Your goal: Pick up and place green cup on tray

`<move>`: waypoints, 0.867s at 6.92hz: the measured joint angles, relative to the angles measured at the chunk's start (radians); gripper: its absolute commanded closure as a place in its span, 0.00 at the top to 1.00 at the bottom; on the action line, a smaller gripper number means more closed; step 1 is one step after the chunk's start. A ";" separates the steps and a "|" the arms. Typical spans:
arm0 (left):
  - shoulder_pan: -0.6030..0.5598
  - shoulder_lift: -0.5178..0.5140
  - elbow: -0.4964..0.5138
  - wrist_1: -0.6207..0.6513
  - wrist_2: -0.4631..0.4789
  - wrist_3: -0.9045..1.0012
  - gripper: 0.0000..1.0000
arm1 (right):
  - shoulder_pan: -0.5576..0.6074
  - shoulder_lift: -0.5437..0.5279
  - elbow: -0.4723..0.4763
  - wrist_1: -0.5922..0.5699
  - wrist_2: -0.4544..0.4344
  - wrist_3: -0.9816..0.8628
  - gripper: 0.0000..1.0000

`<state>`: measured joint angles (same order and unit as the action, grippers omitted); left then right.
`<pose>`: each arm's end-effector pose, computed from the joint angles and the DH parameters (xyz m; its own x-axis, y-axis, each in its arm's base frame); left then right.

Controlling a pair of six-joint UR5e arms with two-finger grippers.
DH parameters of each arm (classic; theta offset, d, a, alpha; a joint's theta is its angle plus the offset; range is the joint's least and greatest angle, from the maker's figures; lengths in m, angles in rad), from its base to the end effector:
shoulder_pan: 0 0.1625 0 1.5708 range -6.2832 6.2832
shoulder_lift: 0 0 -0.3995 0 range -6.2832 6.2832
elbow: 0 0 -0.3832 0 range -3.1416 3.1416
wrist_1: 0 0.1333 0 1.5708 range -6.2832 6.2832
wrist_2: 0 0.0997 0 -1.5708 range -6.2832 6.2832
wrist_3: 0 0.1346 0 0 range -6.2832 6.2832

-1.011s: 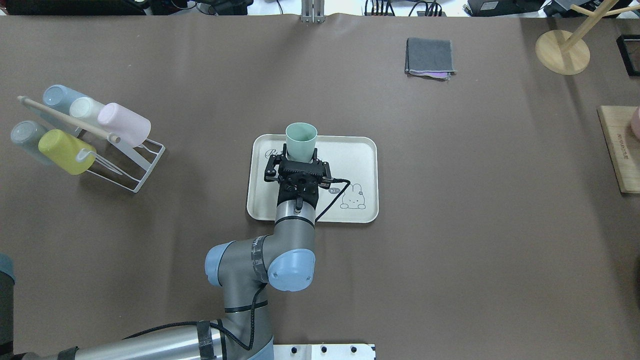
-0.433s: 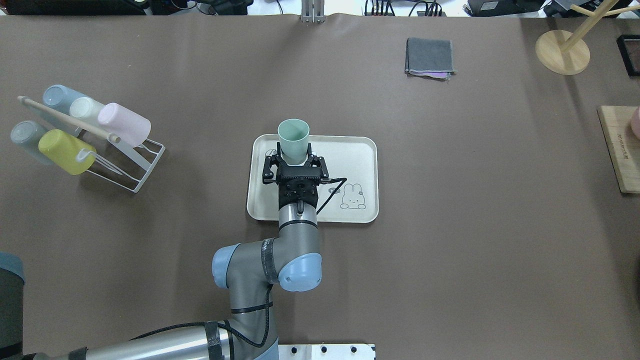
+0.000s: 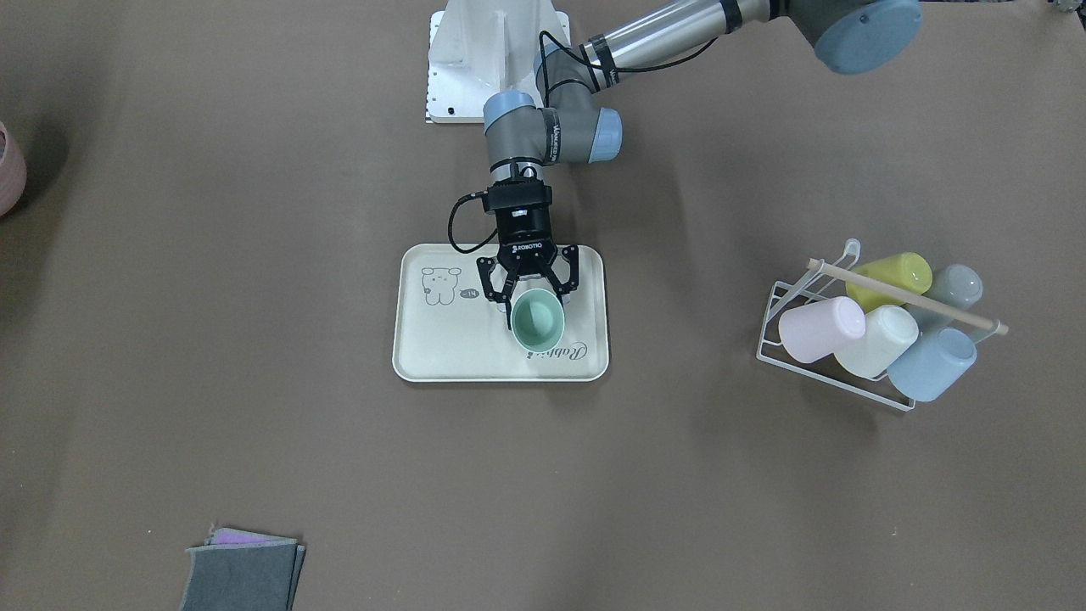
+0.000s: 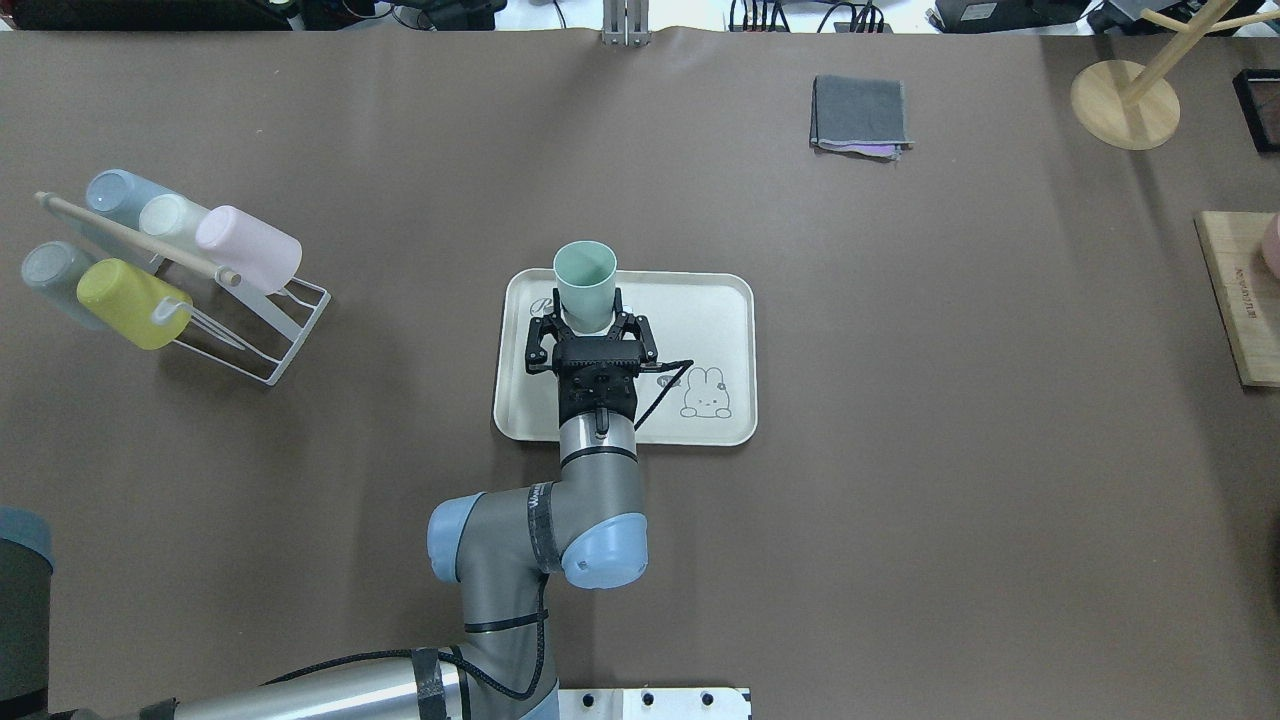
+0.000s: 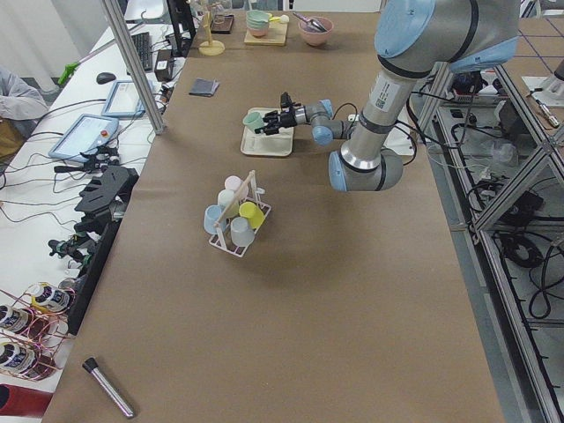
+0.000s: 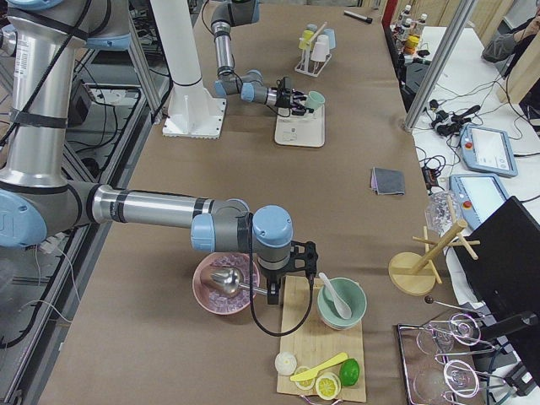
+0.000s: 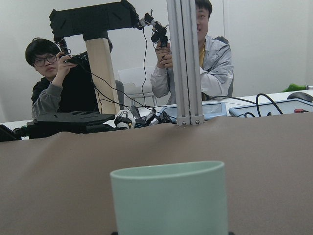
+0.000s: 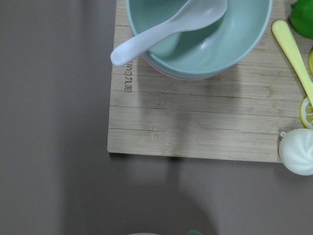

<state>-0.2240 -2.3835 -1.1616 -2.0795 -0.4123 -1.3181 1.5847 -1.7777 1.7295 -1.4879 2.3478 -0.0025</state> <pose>0.6705 -0.4160 0.2409 0.7766 -0.0742 -0.6256 0.6210 0.2564 0.7406 0.0445 -0.4031 0.6644 0.7133 -0.0169 0.7006 -0.0121 0.9993 0.0364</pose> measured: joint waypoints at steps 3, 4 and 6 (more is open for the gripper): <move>0.012 -0.003 0.002 0.004 -0.036 -0.004 0.12 | -0.014 0.013 0.027 -0.011 0.013 0.130 1.00; 0.022 -0.004 0.002 0.004 -0.049 -0.003 0.13 | -0.017 0.012 0.039 -0.017 0.013 0.144 1.00; 0.037 -0.008 0.001 0.005 -0.066 -0.003 0.30 | -0.018 0.015 0.047 -0.026 0.005 0.151 1.00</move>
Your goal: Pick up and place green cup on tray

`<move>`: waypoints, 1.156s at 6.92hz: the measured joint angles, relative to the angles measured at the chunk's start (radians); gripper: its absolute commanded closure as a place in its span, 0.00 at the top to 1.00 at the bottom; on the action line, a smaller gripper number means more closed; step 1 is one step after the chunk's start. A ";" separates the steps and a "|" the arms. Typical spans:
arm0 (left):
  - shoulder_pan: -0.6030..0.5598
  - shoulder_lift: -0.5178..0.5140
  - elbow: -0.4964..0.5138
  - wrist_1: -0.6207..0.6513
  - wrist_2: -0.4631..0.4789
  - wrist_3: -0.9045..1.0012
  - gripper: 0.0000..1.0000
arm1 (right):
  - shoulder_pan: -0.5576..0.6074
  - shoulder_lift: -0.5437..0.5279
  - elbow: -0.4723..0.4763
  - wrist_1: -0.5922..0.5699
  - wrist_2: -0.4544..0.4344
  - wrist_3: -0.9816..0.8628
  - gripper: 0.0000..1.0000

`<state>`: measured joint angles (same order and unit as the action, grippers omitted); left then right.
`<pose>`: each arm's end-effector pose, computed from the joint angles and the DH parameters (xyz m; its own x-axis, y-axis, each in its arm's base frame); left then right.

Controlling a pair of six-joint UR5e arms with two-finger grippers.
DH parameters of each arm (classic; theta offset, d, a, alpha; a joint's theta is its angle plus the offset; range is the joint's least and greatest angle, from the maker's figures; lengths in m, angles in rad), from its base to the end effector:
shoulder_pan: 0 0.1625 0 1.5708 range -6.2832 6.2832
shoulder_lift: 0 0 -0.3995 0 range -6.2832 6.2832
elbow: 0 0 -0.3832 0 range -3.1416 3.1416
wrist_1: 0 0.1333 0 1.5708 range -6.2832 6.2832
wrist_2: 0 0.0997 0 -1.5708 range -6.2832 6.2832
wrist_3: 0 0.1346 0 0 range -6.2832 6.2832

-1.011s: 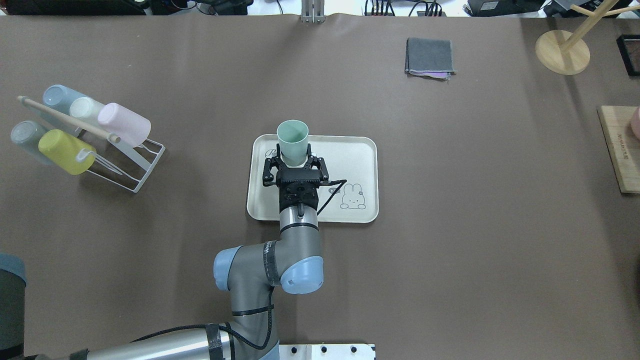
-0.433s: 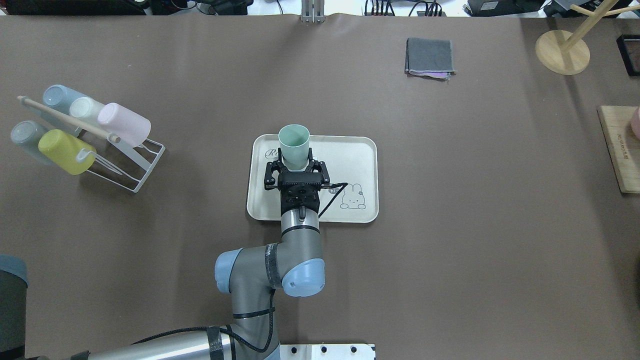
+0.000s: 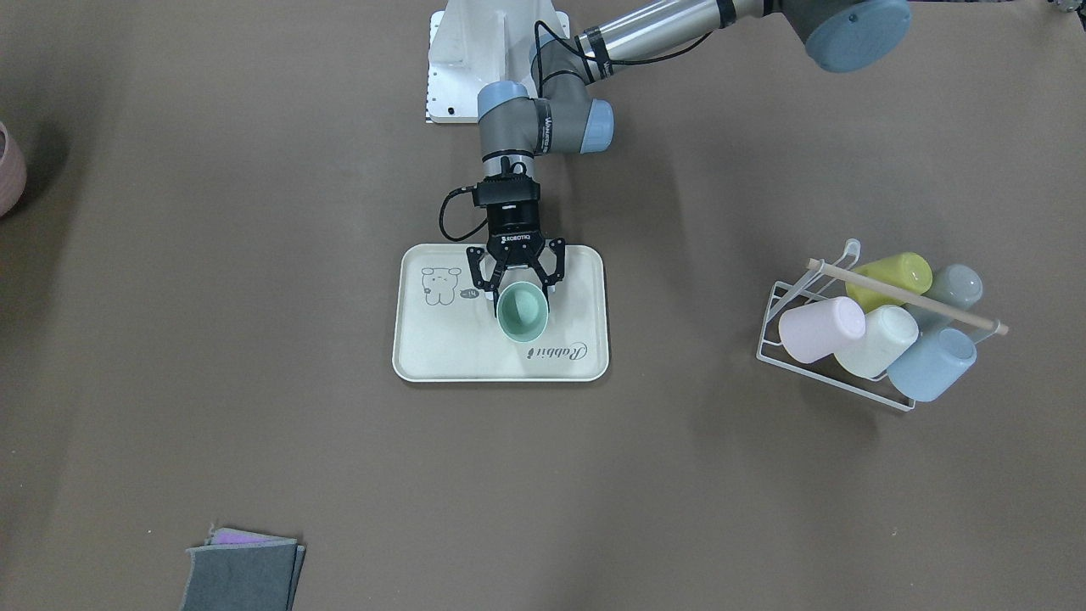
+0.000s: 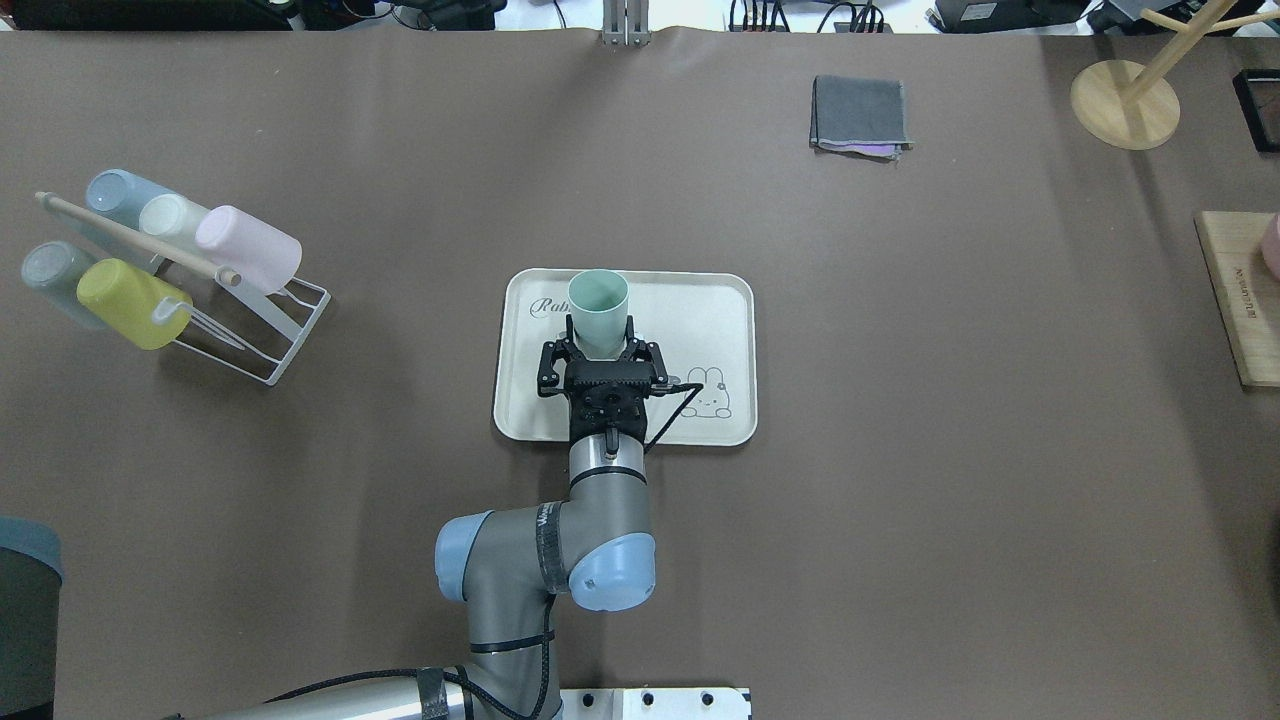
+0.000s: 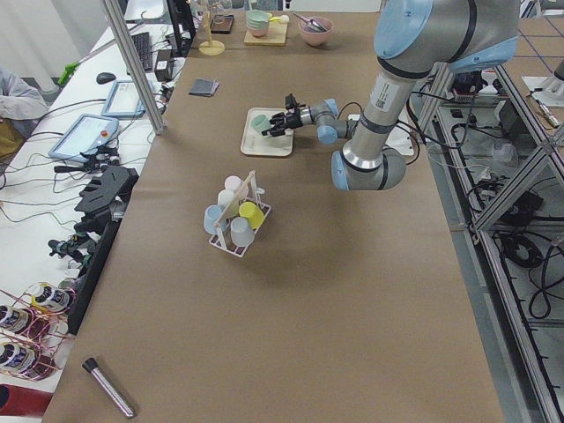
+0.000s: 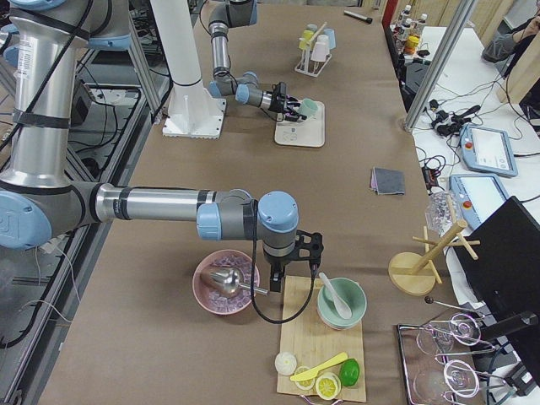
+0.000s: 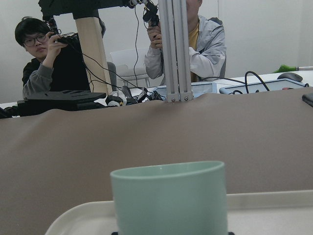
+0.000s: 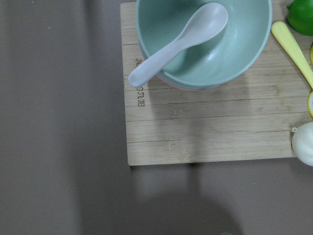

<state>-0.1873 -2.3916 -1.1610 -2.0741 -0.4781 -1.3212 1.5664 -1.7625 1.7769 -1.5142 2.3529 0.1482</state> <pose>0.6933 -0.3887 0.2405 0.7729 -0.0308 -0.6337 0.6045 0.3392 0.7208 0.0366 -0.4134 0.6373 0.7021 0.0948 0.7058 -0.1004 0.9944 -0.0336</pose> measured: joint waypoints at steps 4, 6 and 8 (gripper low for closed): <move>0.027 0.001 -0.003 0.000 0.001 -0.001 0.58 | 0.002 -0.004 0.007 -0.001 -0.006 -0.001 1.00; 0.035 0.003 -0.009 0.000 0.007 -0.001 0.99 | 0.015 -0.013 0.013 -0.002 -0.004 -0.001 1.00; 0.035 0.004 -0.016 -0.001 0.013 0.000 0.99 | 0.024 -0.021 0.019 -0.001 -0.005 -0.001 1.00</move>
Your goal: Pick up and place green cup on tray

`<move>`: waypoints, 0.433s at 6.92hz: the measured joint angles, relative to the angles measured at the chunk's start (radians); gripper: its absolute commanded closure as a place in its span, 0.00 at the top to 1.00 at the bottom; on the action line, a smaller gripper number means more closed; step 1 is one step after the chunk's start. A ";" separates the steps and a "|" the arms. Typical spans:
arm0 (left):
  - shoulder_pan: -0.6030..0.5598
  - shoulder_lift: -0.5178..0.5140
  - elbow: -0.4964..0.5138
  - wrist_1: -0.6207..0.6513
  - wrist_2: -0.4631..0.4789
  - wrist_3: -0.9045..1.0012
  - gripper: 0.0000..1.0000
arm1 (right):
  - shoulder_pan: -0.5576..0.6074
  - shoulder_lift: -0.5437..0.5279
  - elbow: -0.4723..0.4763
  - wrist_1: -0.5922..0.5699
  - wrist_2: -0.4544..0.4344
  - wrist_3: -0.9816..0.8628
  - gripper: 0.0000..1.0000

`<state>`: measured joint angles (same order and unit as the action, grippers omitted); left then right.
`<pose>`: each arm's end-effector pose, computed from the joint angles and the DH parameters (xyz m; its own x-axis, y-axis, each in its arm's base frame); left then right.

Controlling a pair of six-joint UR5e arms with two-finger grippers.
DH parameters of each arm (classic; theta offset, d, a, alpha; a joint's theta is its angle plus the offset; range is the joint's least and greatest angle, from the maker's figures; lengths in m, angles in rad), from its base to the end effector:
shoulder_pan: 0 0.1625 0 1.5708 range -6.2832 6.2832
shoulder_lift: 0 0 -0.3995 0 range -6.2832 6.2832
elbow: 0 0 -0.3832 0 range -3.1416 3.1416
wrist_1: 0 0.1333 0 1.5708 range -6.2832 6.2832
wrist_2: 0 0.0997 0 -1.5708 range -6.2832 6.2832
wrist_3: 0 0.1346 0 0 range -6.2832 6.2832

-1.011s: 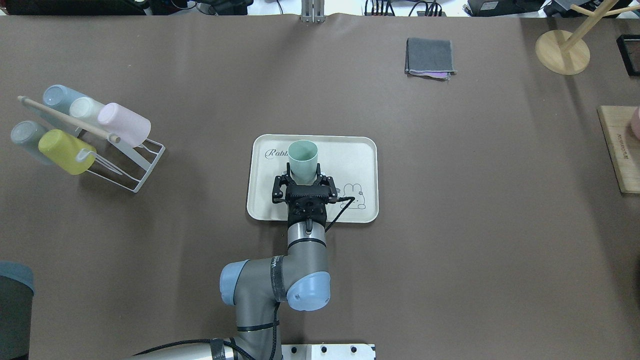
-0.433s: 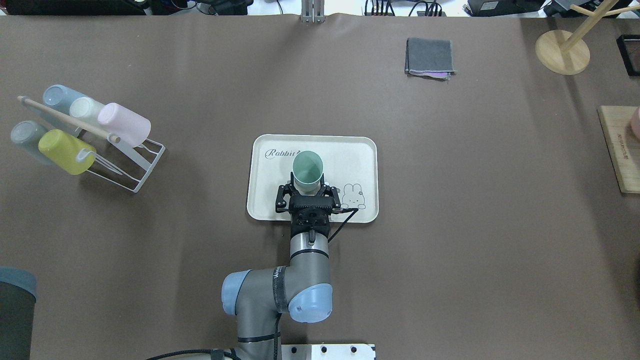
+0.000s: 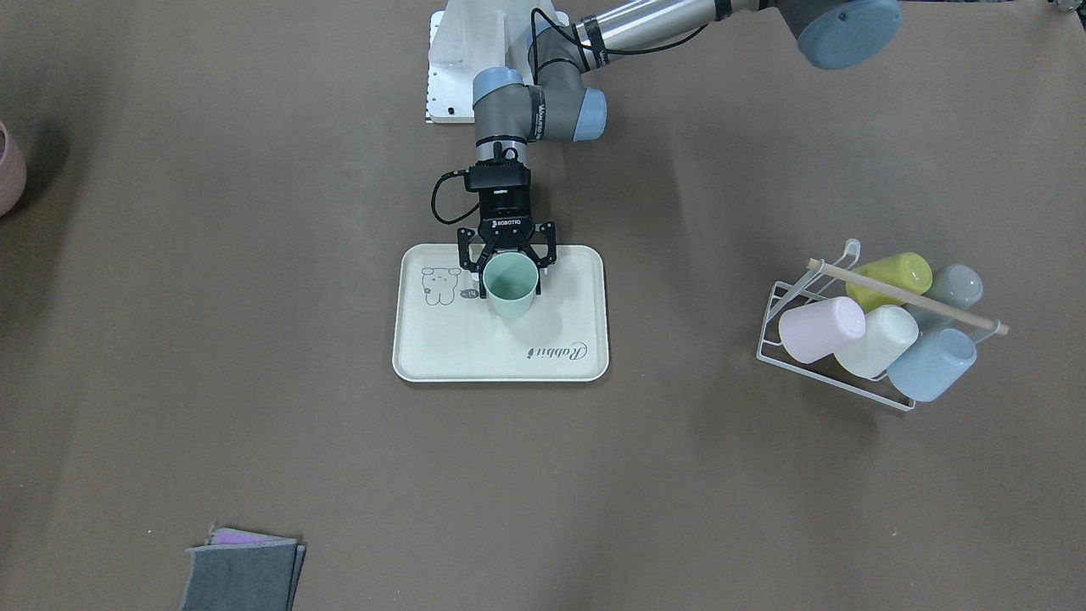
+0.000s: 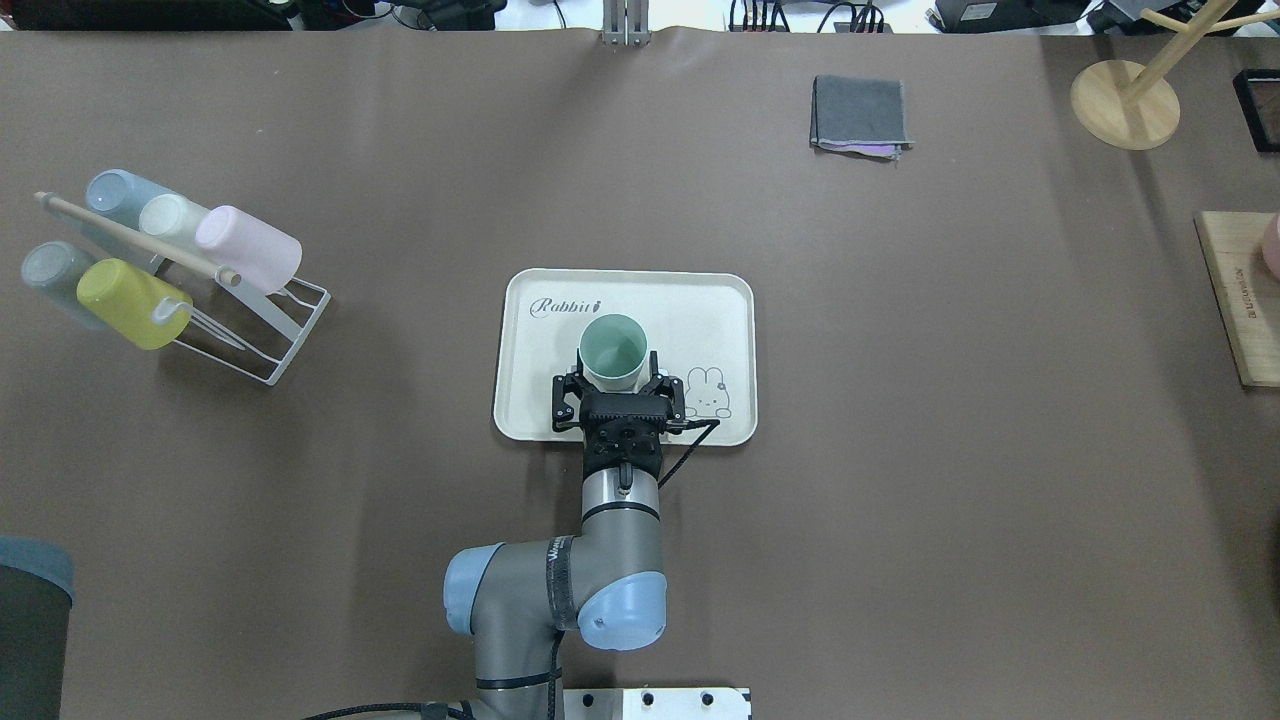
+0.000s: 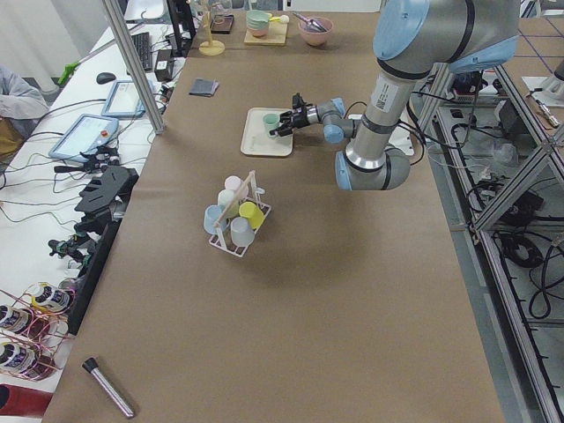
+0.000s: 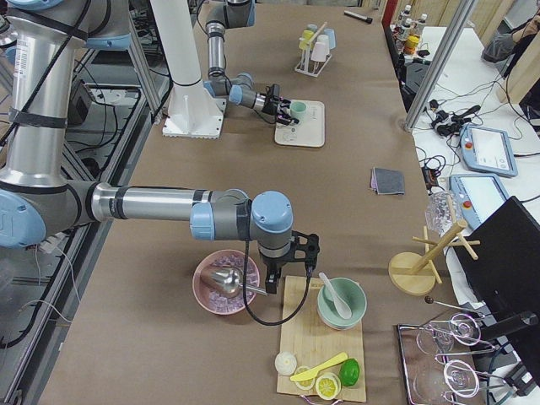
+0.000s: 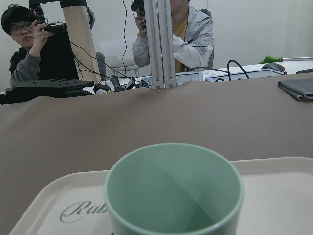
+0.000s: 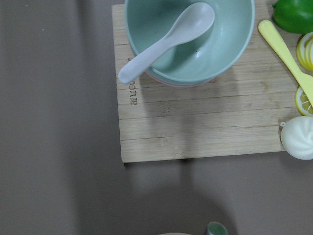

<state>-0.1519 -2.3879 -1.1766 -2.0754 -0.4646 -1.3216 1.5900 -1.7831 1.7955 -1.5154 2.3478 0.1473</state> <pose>0.7018 -0.3640 0.2350 0.7657 -0.0054 -0.6432 0.6047 0.3467 0.7170 0.0467 -0.4041 0.6373 0.7033 0.1130 0.7019 -0.1237 0.9917 -0.0357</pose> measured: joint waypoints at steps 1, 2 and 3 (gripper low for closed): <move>0.000 0.001 -0.002 -0.001 0.004 0.000 0.98 | 0.002 0.000 0.001 0.001 -0.002 0.000 1.00; 0.000 0.004 -0.008 -0.003 0.010 0.001 0.99 | 0.003 -0.002 0.002 0.001 -0.003 -0.001 1.00; -0.002 0.014 -0.033 -0.004 0.012 0.003 0.99 | 0.005 -0.003 0.002 0.000 -0.003 -0.002 1.00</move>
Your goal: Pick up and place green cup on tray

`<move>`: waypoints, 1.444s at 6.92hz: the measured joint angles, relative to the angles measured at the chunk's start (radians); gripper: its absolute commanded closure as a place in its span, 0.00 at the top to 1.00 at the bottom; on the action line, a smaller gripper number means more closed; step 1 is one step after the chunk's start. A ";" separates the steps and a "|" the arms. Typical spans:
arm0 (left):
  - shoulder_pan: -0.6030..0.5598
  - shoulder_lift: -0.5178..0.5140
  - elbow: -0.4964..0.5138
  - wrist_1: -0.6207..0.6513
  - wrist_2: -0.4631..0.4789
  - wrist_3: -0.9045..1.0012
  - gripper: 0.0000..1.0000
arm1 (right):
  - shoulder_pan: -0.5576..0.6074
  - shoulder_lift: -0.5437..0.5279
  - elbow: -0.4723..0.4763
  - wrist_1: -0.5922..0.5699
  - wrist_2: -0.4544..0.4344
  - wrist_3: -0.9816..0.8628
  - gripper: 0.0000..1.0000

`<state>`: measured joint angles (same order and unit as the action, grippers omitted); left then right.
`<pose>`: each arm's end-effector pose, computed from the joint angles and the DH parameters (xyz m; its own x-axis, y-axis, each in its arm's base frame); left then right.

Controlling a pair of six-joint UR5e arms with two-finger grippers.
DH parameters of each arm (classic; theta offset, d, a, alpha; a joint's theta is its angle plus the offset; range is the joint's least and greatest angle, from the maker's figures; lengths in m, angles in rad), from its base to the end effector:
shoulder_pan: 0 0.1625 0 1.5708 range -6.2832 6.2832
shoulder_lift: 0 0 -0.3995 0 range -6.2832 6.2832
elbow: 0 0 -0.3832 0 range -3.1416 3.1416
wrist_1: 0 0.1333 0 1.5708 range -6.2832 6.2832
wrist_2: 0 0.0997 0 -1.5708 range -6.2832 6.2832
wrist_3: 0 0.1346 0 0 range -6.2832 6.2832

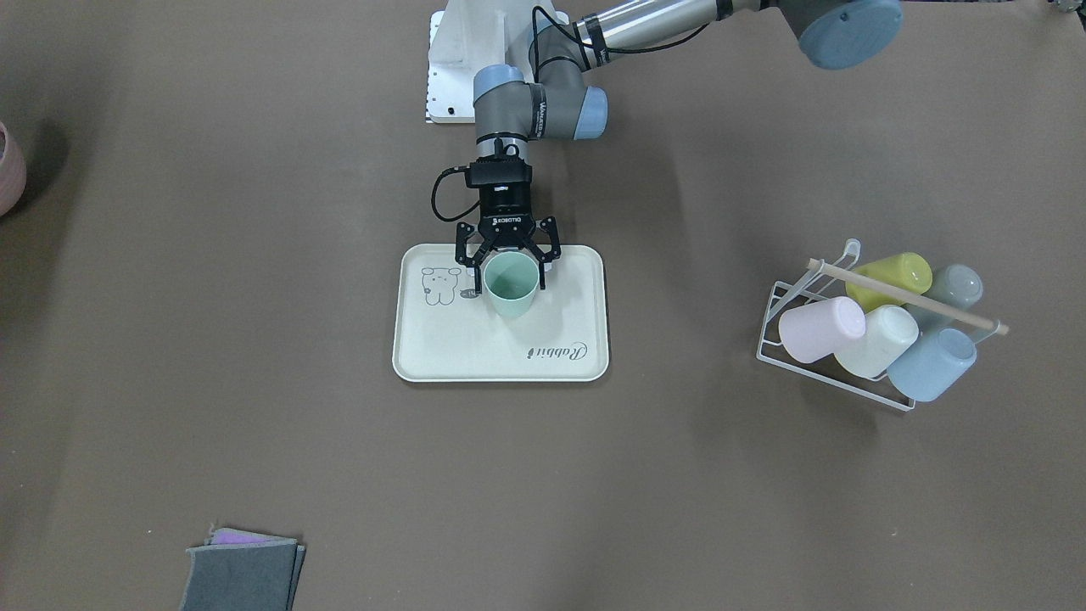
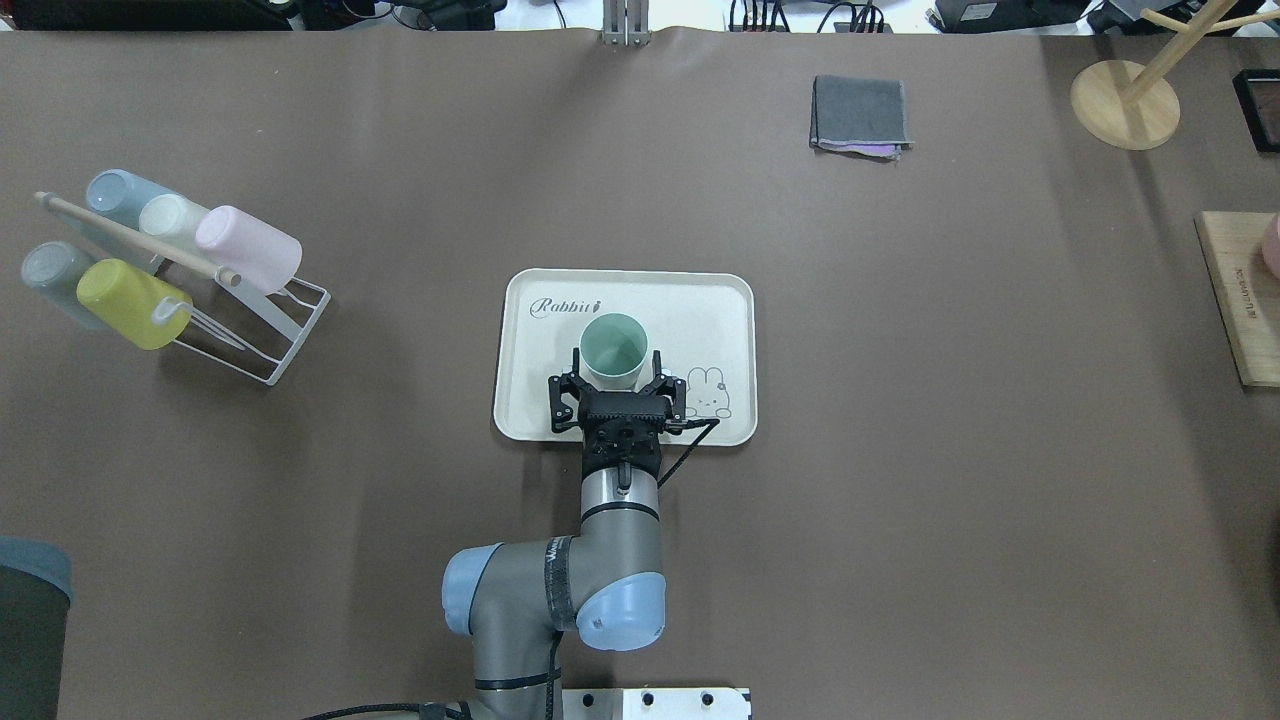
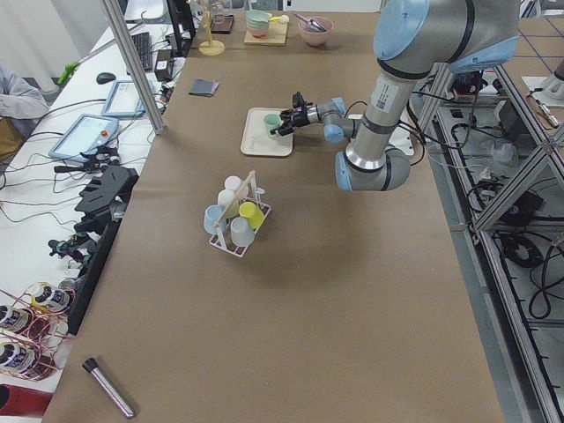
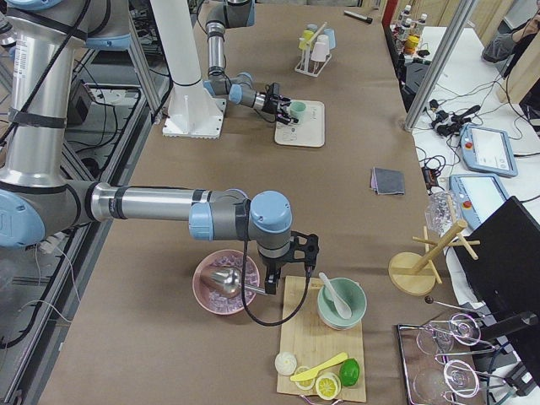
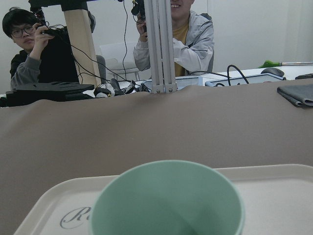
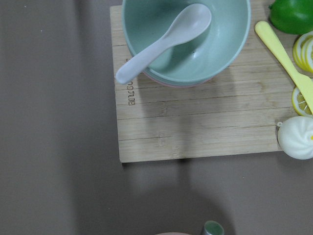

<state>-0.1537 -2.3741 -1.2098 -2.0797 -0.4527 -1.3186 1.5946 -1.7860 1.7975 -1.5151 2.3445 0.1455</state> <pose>0.6920 -0.3646 0.2289 0.7529 -0.0062 -0.6581 0.6222 0.3322 0.7088 0.0488 -0.4028 0.6377 0.7052 0.1151 0.6996 -0.1273 0.9913 -0.0347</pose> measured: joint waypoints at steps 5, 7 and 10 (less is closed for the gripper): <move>-0.050 0.060 -0.183 -0.004 -0.079 0.056 0.99 | 0.044 -0.005 0.008 -0.003 0.000 -0.001 1.00; -0.102 0.093 -0.300 -0.003 -0.183 0.120 0.99 | 0.052 -0.009 0.008 -0.005 0.000 -0.001 1.00; -0.298 0.214 -0.569 -0.002 -0.589 0.398 0.99 | 0.051 -0.021 0.005 -0.005 -0.001 0.000 1.00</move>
<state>-0.4515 -2.1601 -1.7788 -2.0814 -1.0414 -0.9202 1.6451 -1.8068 1.8029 -1.5202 2.3435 0.1456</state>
